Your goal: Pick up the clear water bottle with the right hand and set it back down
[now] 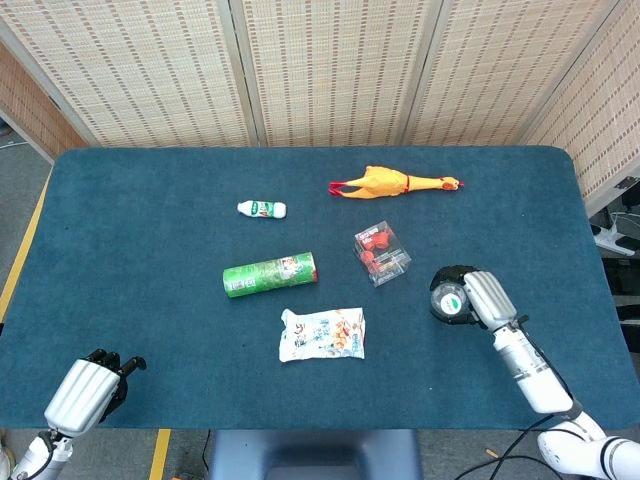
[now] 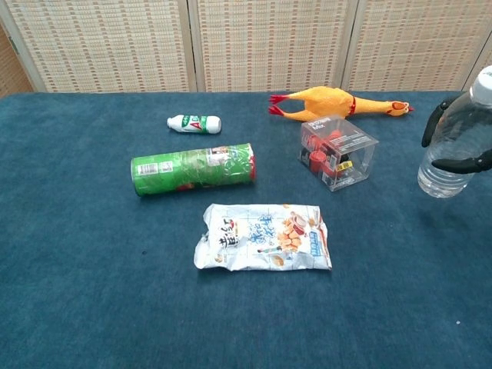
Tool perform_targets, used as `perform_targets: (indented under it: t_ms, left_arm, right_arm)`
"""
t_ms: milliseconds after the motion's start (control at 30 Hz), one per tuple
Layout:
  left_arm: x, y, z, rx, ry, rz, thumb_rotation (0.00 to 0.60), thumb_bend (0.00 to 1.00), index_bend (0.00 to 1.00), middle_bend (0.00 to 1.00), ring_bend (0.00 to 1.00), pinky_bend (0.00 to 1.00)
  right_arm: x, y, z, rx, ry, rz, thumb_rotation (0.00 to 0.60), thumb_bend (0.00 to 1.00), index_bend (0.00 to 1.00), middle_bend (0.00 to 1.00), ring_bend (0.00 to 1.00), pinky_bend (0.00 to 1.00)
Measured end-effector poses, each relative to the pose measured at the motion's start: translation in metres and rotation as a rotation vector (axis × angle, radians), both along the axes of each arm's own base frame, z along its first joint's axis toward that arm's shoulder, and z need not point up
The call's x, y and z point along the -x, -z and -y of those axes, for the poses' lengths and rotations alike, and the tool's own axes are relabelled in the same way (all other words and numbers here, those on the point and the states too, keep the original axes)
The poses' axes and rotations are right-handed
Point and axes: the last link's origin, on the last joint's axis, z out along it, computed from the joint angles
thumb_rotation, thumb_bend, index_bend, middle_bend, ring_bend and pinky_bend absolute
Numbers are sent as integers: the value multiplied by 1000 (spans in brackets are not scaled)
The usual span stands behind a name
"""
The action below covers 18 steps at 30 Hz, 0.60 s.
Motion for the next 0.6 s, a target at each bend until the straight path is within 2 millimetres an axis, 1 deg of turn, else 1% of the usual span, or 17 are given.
perform_targets:
  t_ms: [167,267,333,433,600]
  left_arm:
    - [-1,0,1,0,6,0,600,444,437,635,548,548]
    - [-1,0,1,1,6,-1,600,444,437,635,548,548]
    - [0,1,1,3,3,-4,600,444,437,635,548,548]
    - [-1,2,1,5,3,-6,600,445,437,635,548,548]
    - [0,2,1,7,2,-9,600,444,437,635,548,548]
  right_arm:
    - [-27,-17,-12,55,-106,79,600,446,824,769,584,511]
    - [-36,-27,-20,79,-146,106,600,446,824,769,585,511]
    - [-35,-28,-20,74,-137,107,600,446,824,769,584,511]
    - [-26,-24,-17,37,-84,126,600,445,825,769,585,511]
    - [-8,-12,-6,-36,23,235,600,446,824,769,584,511]
